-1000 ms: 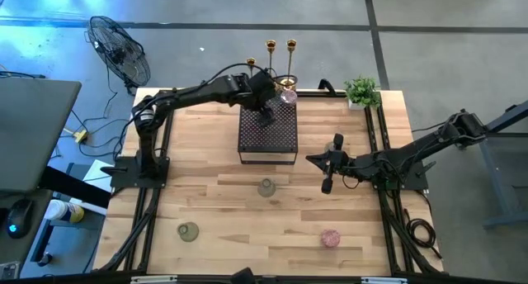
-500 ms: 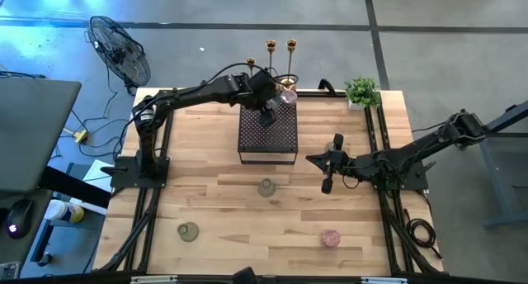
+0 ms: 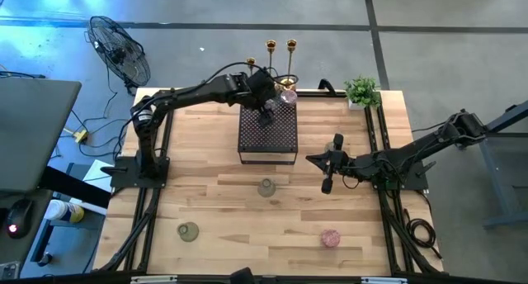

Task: Pick & Place candle stick holders
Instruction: Put the red black scented candle on the shelf

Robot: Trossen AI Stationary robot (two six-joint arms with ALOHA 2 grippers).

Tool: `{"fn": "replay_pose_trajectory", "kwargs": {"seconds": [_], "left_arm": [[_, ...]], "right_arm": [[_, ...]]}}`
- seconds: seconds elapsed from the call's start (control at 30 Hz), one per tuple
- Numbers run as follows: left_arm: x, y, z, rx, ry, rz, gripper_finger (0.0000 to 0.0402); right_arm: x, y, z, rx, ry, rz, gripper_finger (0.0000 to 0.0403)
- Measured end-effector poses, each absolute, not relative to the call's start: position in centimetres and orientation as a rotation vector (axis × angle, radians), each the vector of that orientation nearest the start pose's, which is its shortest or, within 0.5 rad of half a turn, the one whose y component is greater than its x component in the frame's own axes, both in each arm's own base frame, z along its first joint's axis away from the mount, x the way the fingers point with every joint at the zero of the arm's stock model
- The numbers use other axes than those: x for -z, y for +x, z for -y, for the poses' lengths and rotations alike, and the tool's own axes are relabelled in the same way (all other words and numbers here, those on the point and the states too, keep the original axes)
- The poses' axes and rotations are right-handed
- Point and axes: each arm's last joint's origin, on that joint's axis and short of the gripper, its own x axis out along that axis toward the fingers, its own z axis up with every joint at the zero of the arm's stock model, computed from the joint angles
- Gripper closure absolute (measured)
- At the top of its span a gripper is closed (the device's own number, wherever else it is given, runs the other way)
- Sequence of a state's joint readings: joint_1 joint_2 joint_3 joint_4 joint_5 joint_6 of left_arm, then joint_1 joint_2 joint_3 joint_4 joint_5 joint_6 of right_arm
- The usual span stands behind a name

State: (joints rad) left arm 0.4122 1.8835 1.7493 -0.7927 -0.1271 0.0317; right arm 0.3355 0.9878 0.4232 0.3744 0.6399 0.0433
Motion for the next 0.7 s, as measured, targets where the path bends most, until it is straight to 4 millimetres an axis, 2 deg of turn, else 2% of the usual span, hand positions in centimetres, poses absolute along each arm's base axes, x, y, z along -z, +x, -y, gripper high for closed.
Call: {"fn": "replay_pose_trajectory", "kwargs": {"seconds": [0.2,0.37,0.43,0.53,0.7], "left_arm": [[-33.3,36.5,-15.8,-0.46,-0.054,-0.963,0.0088],[-34.3,35.8,-13.2,-0.41,0.001,-1.052,0.015],[-33.8,35.8,-12.3,-0.413,0.028,-1.085,0.0185],[-32.0,35.7,-11.4,-0.394,0.064,-1.188,0.0243],[-29.0,36.3,-12.2,-0.455,0.11,-1.152,0.0339]], "right_arm": [[-22.6,19.7,-5.1,0.307,-0.05,-0.169,0.0401],[-22.5,19.7,-5.1,0.306,-0.051,-0.172,0.0401],[-22.5,19.7,-5.1,0.305,-0.051,-0.172,0.0401],[-22.5,19.7,-5.1,0.297,-0.048,-0.172,0.0402],[-22.5,19.7,-5.1,0.288,-0.042,-0.172,0.0402]]}}
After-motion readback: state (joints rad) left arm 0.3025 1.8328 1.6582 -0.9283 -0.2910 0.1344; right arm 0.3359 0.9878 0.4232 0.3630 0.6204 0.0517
